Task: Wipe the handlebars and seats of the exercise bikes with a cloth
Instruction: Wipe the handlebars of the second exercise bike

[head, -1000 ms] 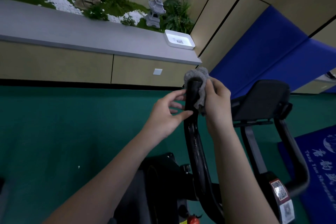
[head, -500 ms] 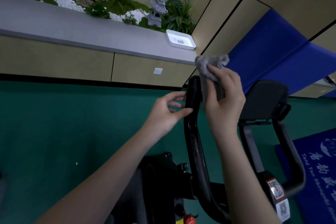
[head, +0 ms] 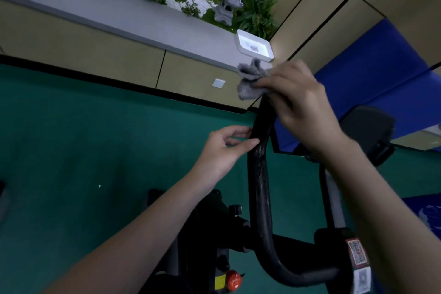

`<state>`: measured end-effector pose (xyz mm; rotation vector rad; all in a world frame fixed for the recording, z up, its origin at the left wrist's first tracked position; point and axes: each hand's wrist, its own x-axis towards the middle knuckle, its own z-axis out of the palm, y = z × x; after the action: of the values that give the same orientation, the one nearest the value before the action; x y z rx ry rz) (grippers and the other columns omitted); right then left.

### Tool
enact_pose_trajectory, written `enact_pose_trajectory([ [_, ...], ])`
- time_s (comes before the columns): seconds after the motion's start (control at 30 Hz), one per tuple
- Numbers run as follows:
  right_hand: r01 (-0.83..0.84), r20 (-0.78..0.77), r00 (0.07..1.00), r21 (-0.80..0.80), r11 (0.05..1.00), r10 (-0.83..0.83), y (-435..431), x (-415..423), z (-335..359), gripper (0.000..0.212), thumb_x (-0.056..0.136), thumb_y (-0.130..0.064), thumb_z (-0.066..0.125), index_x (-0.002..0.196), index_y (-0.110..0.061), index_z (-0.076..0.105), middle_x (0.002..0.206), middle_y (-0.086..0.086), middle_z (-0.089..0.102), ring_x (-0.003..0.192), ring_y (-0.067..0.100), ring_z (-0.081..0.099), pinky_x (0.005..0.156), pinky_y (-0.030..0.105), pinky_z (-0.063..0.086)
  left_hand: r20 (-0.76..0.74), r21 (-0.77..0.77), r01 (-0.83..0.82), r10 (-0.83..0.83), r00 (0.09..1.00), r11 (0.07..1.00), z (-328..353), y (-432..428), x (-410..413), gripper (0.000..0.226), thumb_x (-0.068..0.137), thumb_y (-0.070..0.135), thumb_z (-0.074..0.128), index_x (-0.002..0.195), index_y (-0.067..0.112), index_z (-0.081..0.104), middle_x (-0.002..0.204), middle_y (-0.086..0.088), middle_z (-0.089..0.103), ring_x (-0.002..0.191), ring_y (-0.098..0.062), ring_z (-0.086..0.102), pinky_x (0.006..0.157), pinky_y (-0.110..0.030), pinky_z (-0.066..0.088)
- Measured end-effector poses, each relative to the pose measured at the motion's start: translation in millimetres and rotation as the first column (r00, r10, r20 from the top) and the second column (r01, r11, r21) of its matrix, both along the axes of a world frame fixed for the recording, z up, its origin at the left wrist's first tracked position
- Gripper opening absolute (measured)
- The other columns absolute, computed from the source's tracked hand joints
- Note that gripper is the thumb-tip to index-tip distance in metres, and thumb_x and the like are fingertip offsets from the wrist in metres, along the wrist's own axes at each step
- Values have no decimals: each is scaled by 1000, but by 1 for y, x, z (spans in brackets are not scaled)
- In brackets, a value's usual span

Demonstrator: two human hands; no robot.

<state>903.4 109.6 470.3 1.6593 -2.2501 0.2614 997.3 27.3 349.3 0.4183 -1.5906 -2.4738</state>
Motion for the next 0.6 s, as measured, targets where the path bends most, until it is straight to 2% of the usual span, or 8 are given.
enact_pose_trajectory([
  [0.07,-24,-19,999,215,976,29,-13,-10,7,15,92,0,57,99,1,70,92,15,68,91,37,59,82,43,46,15,13,-20,19,1000,1000,-2,2,4,26,83,11,71,109,9,67,95,3,69,84,-3,63,74,-4,45],
  [0.1,-24,-11,1000,331,943,30,-17,-12,7,17,90,-1,55,99,-1,70,90,15,68,90,36,60,81,45,45,23,22,-34,34,999,999,-3,4,6,26,82,12,71,108,10,68,96,3,70,85,-2,64,74,-4,44],
  [0.17,-41,34,999,494,869,28,-19,-10,3,19,87,-1,55,99,-5,70,89,12,68,89,34,61,84,43,45,39,39,-63,62,997,997,-6,6,9,22,82,14,72,104,13,69,94,5,70,84,1,64,74,-3,44],
  [0.23,-93,64,996,574,813,69,-18,-6,-1,18,86,-3,58,99,-6,70,87,11,68,87,32,62,85,40,44,56,61,-87,84,995,994,-9,8,13,18,81,15,73,100,15,71,91,8,71,83,3,64,74,-3,44],
  [0.3,-130,94,991,591,796,92,-18,-6,2,16,86,-3,61,99,-5,70,86,12,69,86,33,62,83,40,45,64,95,-115,110,992,989,-12,12,16,17,81,16,73,98,16,71,89,9,72,81,5,64,72,-2,43],
  [0.43,-125,74,992,515,848,101,-22,-14,3,18,85,2,59,99,-2,70,87,16,69,85,35,63,83,42,44,61,160,-158,150,987,974,-12,19,16,17,81,11,72,97,13,71,90,4,72,79,5,64,72,-3,44],
  [0.6,-192,120,981,562,804,151,-16,-8,0,16,87,0,60,99,-3,71,87,15,68,86,34,62,82,42,45,49,172,-173,167,985,970,-10,24,14,16,80,8,72,95,14,70,87,3,70,79,0,63,74,-5,46],
])
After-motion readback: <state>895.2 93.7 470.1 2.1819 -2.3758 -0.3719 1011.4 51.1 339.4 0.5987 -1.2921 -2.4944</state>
